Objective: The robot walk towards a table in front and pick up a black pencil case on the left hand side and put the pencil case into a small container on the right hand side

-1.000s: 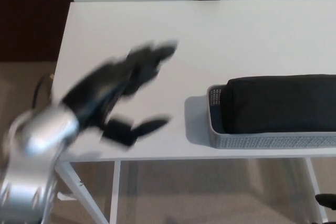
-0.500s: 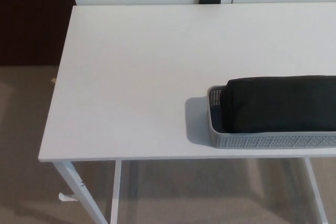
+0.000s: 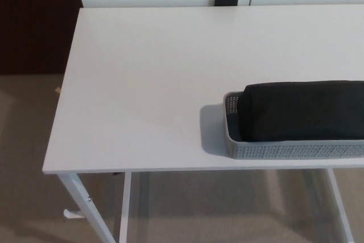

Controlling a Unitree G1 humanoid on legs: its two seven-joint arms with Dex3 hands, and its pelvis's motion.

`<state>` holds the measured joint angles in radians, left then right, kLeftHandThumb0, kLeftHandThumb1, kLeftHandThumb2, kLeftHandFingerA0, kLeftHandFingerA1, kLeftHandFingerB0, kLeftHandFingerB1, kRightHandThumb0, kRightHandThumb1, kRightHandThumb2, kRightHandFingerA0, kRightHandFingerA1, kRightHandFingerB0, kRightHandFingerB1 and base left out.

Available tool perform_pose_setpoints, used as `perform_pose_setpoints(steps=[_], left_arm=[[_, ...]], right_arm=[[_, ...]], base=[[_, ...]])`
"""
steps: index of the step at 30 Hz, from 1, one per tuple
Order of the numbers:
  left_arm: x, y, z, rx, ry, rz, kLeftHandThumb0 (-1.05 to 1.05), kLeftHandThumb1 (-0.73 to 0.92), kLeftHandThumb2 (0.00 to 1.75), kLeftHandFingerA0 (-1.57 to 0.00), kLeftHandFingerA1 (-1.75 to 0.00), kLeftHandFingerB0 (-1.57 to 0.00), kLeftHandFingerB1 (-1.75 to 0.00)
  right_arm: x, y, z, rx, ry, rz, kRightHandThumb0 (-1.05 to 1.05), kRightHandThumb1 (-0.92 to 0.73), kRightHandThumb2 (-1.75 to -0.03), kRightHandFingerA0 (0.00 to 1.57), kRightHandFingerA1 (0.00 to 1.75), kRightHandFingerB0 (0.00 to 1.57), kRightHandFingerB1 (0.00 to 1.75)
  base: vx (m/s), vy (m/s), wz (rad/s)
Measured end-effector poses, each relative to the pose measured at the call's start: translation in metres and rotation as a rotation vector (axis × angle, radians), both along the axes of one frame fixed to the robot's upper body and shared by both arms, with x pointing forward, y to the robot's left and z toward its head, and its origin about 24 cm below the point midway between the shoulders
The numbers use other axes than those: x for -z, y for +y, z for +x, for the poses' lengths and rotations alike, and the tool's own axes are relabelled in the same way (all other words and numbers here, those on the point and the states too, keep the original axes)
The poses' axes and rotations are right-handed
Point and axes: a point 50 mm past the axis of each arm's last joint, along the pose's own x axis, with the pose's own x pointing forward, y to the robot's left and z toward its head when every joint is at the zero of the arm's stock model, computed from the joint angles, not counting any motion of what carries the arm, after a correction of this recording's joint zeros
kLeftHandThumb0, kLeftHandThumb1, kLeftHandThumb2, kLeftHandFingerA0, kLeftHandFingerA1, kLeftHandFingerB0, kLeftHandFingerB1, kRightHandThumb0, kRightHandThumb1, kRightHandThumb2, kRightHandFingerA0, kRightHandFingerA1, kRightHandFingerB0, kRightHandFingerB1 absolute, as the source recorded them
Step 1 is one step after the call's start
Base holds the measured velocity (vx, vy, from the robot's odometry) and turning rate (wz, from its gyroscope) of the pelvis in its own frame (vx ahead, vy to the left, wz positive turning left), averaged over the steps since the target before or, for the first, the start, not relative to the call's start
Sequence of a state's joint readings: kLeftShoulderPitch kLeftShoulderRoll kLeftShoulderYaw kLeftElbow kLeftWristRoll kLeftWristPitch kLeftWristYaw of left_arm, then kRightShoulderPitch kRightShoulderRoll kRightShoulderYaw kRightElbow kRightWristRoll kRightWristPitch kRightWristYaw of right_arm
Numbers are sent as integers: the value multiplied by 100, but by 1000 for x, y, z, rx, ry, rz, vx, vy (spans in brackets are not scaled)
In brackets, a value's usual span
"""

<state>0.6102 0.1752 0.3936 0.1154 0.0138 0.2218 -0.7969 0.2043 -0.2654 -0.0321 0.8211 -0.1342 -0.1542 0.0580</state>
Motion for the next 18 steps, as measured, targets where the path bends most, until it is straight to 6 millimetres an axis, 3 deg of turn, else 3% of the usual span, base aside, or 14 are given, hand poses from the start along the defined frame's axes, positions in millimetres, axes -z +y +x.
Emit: perform_pose_setpoints(steps=[1,2,3,6,7,10,11,12,15,16,17,18], left_arm=[[6,1,3,-10,11,3,-36,24,87,-1,-50,0,-49],[10,2,5,-15,19,6,-76,44,82,-10,-42,-6,-27],[15,3,8,-22,33,11,-70,42,84,-3,-39,-2,-21],[30,6,15,-38,78,33,-89,43,72,-11,-36,-8,-20],[33,6,16,-39,91,41,-74,43,86,-2,-38,-1,-18],[45,11,20,-46,146,83,-67,37,84,-2,-32,-2,-21],[48,12,21,-49,161,96,-70,39,85,-1,-33,-1,-19],[51,14,22,-50,176,113,-74,45,86,-7,-25,-8,-13],[57,19,25,-49,204,162,-68,38,84,-1,-32,-1,-20],[59,21,26,-51,211,185,-72,42,84,-7,-32,-6,-17],[61,22,27,-49,216,201,-70,40,84,-1,-36,0,-18],[62,23,27,-47,220,218,-70,40,84,-1,-38,0,-16]], right_arm=[[0,1,0,0,-2,2,-45,-49,-76,50,53,40,49],[1,1,0,0,-2,4,-44,-49,-76,49,52,38,48],[1,2,0,-1,-4,7,-45,-49,-76,49,52,37,47],[1,3,1,1,-15,12,-46,-49,-77,47,52,37,47],[1,3,2,2,-18,13,-47,-49,-77,47,52,36,47],[0,2,2,7,-31,15,-46,-50,-77,47,51,34,46],[-1,2,3,10,-36,16,-48,-50,-78,48,52,34,46],[-1,1,3,11,-42,16,-48,-50,-78,47,51,33,46],[-2,1,4,13,-56,17,-49,-50,-78,46,51,33,46],[-3,1,5,13,-63,18,-40,-61,-58,56,41,39,36],[-3,1,5,14,-68,19,-47,-49,-78,49,53,34,47],[-4,0,5,17,-74,19,-40,-61,-58,57,42,39,35]], base=[[0,0,0],[0,0,0],[0,0,0],[0,0,0],[0,0,0],[0,0,0],[0,0,0],[0,0,0],[0,0,0],[0,0,0],[0,0,0],[0,0,0]])
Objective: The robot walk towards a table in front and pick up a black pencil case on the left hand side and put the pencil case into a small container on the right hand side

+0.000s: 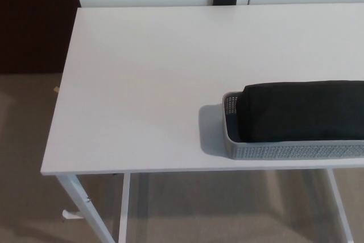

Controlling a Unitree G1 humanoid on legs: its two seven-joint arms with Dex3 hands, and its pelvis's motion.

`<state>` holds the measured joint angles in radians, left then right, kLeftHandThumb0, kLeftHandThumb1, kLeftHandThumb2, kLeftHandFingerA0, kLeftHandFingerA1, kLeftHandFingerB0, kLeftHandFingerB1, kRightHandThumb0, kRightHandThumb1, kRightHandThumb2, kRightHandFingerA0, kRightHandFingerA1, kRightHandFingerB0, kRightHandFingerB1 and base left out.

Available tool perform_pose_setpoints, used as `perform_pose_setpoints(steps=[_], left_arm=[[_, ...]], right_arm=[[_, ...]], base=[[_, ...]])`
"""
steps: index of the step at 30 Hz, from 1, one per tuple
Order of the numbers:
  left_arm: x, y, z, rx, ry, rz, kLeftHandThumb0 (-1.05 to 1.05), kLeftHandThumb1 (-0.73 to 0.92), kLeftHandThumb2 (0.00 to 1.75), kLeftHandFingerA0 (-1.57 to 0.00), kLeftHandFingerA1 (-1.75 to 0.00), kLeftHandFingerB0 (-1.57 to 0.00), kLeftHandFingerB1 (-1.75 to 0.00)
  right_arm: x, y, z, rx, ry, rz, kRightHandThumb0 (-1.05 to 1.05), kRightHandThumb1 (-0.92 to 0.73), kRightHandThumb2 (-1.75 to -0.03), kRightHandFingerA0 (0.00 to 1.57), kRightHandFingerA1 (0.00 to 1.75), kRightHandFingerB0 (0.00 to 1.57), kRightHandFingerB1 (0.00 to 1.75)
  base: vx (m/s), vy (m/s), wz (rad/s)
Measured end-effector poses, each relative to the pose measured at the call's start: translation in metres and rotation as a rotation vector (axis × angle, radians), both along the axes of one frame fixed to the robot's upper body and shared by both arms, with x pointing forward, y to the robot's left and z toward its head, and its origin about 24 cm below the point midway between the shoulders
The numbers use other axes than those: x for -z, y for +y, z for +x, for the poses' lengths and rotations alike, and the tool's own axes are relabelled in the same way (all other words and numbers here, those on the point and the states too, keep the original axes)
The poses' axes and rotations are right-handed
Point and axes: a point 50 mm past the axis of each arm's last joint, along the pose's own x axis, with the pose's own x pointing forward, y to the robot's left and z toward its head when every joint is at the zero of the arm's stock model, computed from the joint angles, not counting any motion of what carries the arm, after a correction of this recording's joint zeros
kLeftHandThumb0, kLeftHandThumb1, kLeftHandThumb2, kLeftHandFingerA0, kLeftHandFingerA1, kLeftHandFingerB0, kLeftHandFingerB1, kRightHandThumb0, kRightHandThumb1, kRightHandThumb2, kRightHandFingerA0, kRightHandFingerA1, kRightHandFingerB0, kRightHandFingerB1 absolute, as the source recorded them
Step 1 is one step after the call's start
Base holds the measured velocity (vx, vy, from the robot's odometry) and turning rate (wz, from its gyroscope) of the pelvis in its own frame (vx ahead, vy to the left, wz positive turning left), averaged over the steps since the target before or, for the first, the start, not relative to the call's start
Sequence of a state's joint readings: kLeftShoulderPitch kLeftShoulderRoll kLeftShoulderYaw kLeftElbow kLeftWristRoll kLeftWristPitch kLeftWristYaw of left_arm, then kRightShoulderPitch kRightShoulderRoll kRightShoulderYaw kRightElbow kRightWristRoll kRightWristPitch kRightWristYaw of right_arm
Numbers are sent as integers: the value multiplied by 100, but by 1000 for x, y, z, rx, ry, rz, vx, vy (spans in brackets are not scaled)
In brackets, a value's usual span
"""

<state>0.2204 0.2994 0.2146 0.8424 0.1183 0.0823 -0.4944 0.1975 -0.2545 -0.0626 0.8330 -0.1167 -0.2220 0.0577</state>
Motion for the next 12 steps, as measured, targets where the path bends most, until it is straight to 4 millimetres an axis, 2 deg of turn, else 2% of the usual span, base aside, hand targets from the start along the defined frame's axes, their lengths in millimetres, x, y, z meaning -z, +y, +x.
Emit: perform_pose_setpoints(steps=[1,3,4,5,6,7,8,9,10,11,12], left_arm=[[1,2,0,4,6,19,-71,43,85,-6,-34,-5,-13],[3,5,0,17,12,57,-68,39,83,-1,-36,0,-17],[4,5,1,22,12,66,-71,43,84,-6,-29,-6,-11],[4,6,1,28,12,80,-70,40,84,-1,-41,0,-15],[5,7,2,33,7,97,-70,40,84,-1,-41,0,-15],[5,9,3,39,2,111,-82,53,57,-12,-40,0,-24],[4,10,4,46,-4,125,-74,42,86,-1,-40,0,-14],[3,12,6,51,-10,137,-71,41,85,-1,-42,0,-16],[2,12,6,54,-14,143,-71,41,85,-1,-42,0,-16],[2,13,8,55,-18,146,-80,52,58,-17,-43,0,-24],[2,13,8,55,-20,146,-80,52,58,-17,-43,0,-24]], right_arm=[[-1,-1,0,5,-8,1,-43,-63,-59,48,39,33,34],[-2,-3,1,14,-23,0,-45,-63,-59,46,38,32,33],[-3,-3,1,17,-27,0,-44,-61,-59,37,36,26,31],[-3,-4,1,23,-36,-2,-42,-61,-59,30,36,20,30],[-5,-5,2,38,-53,0,-42,-61,-59,30,36,20,30],[-5,-5,3,62,-75,3,-38,-61,-59,27,36,16,29],[-6,-5,3,91,-106,8,-57,-48,-75,23,44,14,39],[-8,-5,5,122,-139,10,-59,-57,-58,45,40,35,34],[-9,-5,6,144,-164,9,-59,-57,-58,45,40,35,34],[-10,-6,9,167,-189,3,-62,-65,-60,46,47,24,31],[-11,-6,10,174,-199,-1,-62,-65,-60,46,47,24,31]], base=[[0,0,0],[0,0,0],[0,0,0],[0,0,0],[0,0,0],[0,0,0],[0,0,0],[0,0,0],[0,0,0],[0,0,0],[0,0,0]])
